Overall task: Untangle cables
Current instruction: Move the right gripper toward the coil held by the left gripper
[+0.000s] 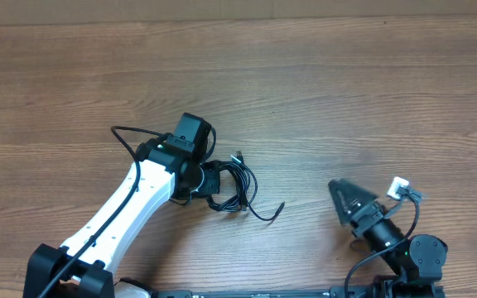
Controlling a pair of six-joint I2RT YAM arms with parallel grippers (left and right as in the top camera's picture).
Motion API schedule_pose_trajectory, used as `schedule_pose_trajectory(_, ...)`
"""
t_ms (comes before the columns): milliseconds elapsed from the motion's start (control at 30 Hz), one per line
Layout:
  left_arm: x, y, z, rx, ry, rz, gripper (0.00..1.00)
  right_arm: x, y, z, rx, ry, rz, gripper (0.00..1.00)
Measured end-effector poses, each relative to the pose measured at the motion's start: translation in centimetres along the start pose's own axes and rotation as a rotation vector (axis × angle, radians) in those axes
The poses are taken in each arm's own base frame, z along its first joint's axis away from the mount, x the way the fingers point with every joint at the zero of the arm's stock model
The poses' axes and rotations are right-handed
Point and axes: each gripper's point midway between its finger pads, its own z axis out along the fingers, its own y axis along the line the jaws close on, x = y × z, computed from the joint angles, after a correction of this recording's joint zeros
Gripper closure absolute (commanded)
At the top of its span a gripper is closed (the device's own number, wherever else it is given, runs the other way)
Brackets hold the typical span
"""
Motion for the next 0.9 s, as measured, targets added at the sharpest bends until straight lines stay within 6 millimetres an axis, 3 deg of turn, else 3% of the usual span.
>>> schedule_pose_trajectory(100,0.0,0.0,0.0,0.000,0.001,0.000,0.96,1.1,0.7,-0.1,-0.038,0.068,0.079,0.00)
schedule_pose_trajectory(200,0.2,0.1,0.0,-0.004,0.008,-0.002,0.96,1.5,1.7,-0.1,-0.081,0.100,0.047,0.00)
schedule_pose_trajectory(400,0.1,0.0,0.0,-0.001,0.006,0.016,0.96,2.8,-0.3,-0.3,0.032,0.164,0.107,0.02)
schedule_pose_trajectory(600,-0.3,-0.7,-0.3,0.029,-0.009,0.199,0.96,2.1,1.3,-0.6,0.136,0.218,0.159,0.19)
schedule_pose_trajectory(900,-3.8,-3.2,-3.5,0.068,-0.135,0.387,0.96,1.1,3.4,0.5,0.298,0.410,0.167,0.20)
